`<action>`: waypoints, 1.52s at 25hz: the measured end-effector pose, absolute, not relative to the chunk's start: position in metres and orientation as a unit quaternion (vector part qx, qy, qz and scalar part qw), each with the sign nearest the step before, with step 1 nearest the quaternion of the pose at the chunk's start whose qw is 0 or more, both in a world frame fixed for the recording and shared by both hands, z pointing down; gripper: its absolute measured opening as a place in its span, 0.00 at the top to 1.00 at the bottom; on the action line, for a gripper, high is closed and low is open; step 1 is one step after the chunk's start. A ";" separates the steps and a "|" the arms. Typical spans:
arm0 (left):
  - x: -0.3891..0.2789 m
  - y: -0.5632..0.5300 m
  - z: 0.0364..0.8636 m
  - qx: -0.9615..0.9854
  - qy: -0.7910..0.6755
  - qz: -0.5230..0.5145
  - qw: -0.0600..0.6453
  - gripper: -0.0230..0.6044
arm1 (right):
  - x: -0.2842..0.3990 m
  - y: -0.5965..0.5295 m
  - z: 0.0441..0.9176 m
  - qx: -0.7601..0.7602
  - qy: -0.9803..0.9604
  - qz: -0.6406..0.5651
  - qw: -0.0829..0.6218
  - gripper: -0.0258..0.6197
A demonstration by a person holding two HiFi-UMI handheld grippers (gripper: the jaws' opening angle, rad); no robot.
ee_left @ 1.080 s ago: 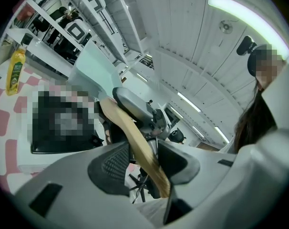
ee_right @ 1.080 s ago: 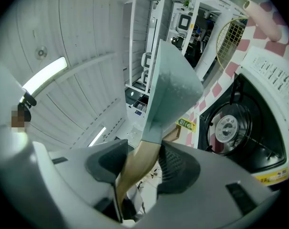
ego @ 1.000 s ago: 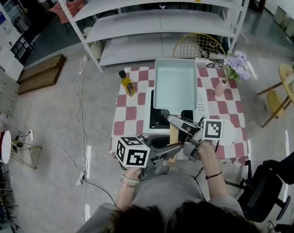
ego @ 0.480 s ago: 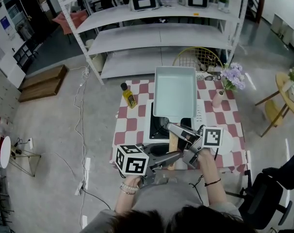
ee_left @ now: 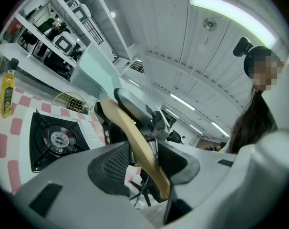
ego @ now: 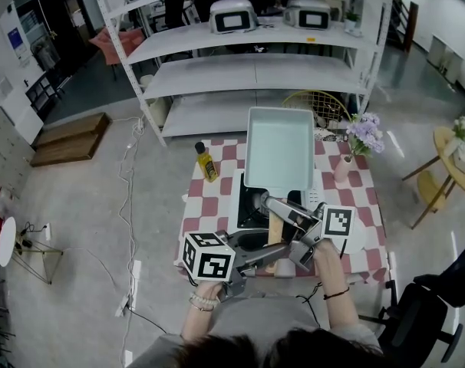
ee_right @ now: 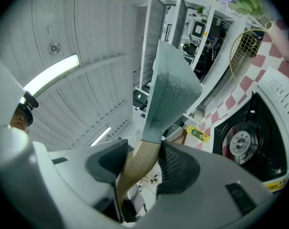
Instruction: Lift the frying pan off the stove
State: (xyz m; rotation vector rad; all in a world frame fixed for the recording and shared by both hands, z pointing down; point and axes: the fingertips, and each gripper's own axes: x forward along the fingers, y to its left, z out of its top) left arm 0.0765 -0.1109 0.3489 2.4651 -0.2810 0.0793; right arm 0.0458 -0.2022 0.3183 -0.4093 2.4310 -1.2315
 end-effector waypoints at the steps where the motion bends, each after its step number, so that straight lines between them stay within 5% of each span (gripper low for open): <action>1: 0.076 -0.110 0.347 0.940 -0.107 0.029 0.322 0.65 | 0.046 -0.201 0.316 -0.145 0.866 -0.438 0.194 0.63; 38: 0.074 -0.090 0.326 0.949 -0.096 0.013 0.301 0.65 | 0.048 -0.181 0.294 -0.138 0.871 -0.419 0.216 0.63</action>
